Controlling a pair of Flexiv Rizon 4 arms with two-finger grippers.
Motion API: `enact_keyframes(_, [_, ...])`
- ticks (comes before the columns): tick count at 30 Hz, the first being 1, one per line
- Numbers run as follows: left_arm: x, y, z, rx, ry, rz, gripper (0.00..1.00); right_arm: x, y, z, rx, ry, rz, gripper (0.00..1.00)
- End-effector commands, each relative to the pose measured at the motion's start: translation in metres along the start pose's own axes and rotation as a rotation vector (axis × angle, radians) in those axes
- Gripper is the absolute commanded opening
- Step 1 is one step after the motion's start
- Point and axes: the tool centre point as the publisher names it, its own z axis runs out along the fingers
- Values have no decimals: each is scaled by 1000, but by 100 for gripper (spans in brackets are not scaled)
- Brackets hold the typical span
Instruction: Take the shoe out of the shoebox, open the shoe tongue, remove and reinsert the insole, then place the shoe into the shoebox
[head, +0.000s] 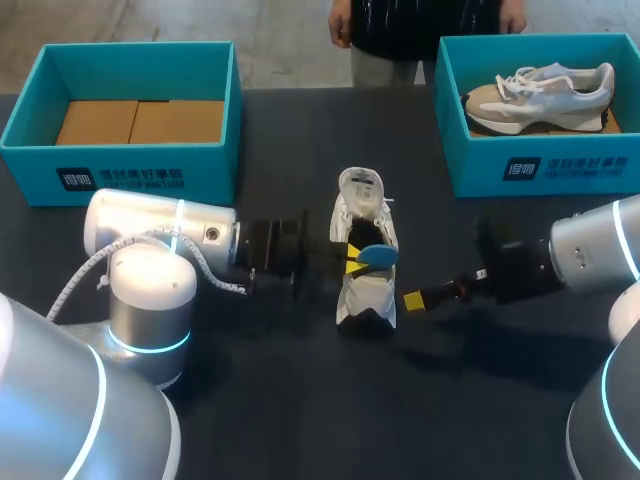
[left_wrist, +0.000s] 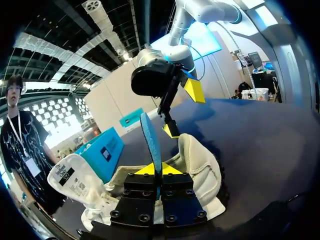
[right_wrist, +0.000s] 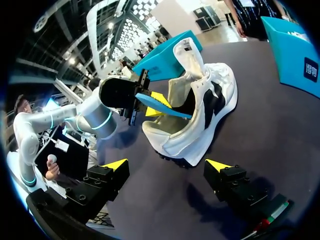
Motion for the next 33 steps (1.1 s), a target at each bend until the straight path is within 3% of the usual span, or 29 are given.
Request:
enact_keyframes(1, [-2, 3, 1, -10, -1, 3, 0, 2, 0, -1, 0, -5, 2, 100])
enact_keyframes(6, [0, 8, -1, -34, 4, -8, 0, 3, 0, 2, 2, -1, 0, 100])
enact_keyframes(7, [0, 7, -2, -34, 4, -12, 10, 3, 0, 2, 2, -1, 0, 100])
enact_keyframes(8, [1, 6, -2, -33, 4, -13, 33, 3, 0, 2, 2, -1, 0, 100])
enact_keyframes(11, [1, -2, -4, -16, -1, -4, 84, 4, -1, 2, 2, -2, 0, 100])
enact_keyframes(12, [1, -5, -5, -11, -5, -1, 92, 4, -1, 2, 3, -2, 0, 100])
enact_keyframes(16, [0, -16, -9, 2, -11, 19, 85, 5, -1, 2, 5, -1, 0, 100])
enact_keyframes(20, [2, -24, -9, 11, -8, 33, 70, 5, -1, 2, 7, 0, -1, 100])
enact_keyframes(22, [3, -27, -9, 15, -3, 36, 55, 4, -1, 2, 7, 1, -2, 100])
enact_keyframes(26, [6, -28, -6, 18, 7, 40, 45, 3, -1, 3, 6, 3, -4, 100])
enact_keyframes(33, [6, -21, -4, 9, 15, 28, 0, 2, -1, 2, 6, 5, -5, 100])
